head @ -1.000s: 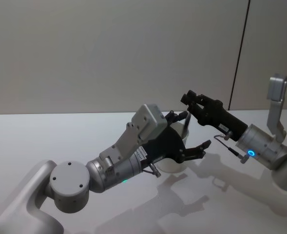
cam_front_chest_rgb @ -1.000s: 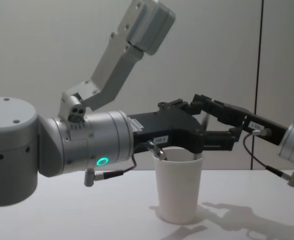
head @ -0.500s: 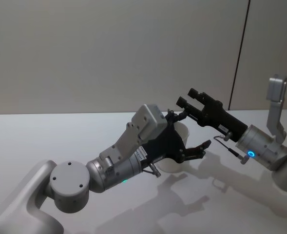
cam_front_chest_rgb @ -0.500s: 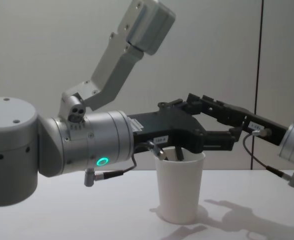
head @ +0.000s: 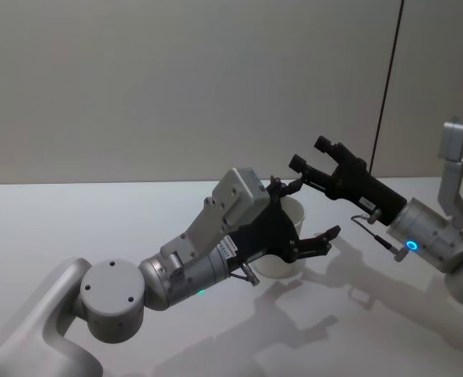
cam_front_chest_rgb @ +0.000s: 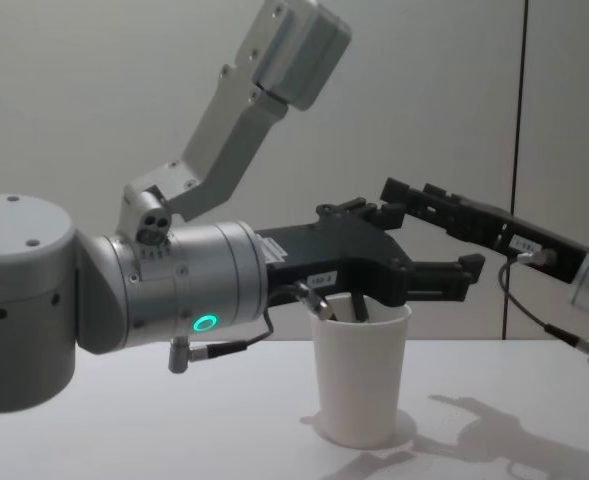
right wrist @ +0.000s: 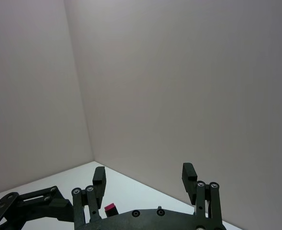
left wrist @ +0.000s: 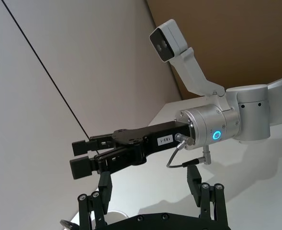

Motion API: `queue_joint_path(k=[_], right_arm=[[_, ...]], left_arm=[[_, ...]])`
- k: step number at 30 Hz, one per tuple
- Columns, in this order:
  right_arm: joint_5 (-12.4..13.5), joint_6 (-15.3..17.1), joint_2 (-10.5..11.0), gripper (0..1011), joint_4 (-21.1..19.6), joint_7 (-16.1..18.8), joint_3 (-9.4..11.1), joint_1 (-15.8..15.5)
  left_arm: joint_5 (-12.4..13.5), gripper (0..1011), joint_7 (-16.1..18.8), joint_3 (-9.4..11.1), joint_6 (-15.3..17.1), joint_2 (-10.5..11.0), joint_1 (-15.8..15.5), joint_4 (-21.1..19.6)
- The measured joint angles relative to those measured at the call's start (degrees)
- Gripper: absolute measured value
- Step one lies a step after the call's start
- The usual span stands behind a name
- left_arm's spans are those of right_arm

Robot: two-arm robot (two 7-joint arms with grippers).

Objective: Place the pen into the pen holder.

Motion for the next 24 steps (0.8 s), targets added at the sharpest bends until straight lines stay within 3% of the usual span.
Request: queue_joint_path(k=[15, 24], right_arm=[[-0.1, 0.8, 1.4, 1001, -4.5, -1.5, 1.3, -2.3], [-0.6, 2.1, 3.1, 1002, -11.8, -4.6, 2.3, -6.3]], left_arm=[[0.0, 1003, 0.0, 0.0, 0.0, 0.0, 0.0, 0.0], [0.0, 1003, 0.0, 0.0, 0.0, 0.0, 0.0, 0.0]])
